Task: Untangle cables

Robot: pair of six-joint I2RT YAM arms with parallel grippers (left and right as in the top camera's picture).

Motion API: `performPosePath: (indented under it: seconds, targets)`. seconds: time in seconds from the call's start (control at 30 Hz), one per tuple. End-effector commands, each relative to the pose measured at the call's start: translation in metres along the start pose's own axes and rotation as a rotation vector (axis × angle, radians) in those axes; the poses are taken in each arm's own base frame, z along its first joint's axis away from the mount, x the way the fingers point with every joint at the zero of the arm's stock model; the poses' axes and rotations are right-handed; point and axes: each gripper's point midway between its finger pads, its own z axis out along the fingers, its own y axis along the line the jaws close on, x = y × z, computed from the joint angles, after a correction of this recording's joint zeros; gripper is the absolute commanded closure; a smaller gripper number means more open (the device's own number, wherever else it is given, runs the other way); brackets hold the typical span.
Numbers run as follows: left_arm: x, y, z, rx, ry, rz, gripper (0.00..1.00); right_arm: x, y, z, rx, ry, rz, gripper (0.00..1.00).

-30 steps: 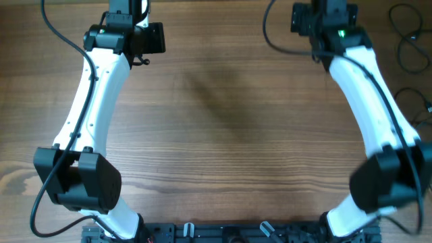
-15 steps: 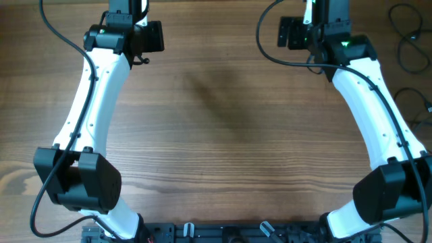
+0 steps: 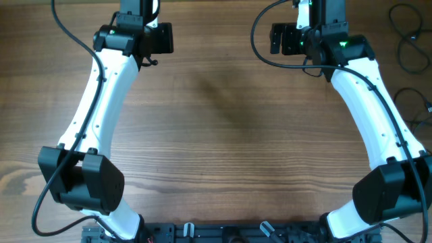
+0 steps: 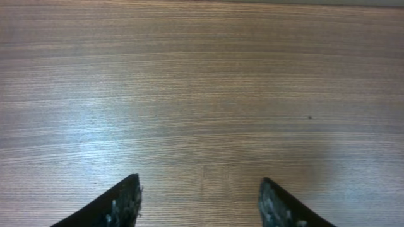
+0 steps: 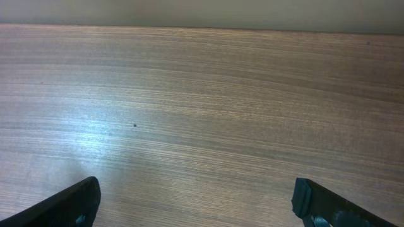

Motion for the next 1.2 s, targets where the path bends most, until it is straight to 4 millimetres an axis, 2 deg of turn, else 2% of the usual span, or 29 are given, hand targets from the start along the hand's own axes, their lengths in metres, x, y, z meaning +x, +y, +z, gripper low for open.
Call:
performPosePath:
  seconds: [0.0,0.03,0.07,0.1,1.17]
  targets:
    - [0.0023,0.0001,0.0033,-0.001,0.010,-0.005,0.27,0.0054,0.0002,0.0053,0.005,0.019,-0.017,0.00]
    - [0.0032,0.0003,0.0034,-0.002,0.014,-0.005,0.19,0.0055,0.0003,0.0054,0.005,0.019,-0.017,0.00]
    - [0.0042,0.0004,0.0034,-0.002,0.017,-0.004,0.04,0.0055,0.0003,0.0054,0.005,0.019,-0.017,0.00]
    - [0.0048,0.0005,0.0034,-0.003,0.020,-0.004,0.00,0.0054,0.0002,0.0053,0.005,0.019,-0.017,0.00]
    - [0.0095,0.0012,0.0032,-0.005,0.039,-0.002,0.00,0.0056,0.0003,0.0053,0.005,0.020,-0.017,0.00]
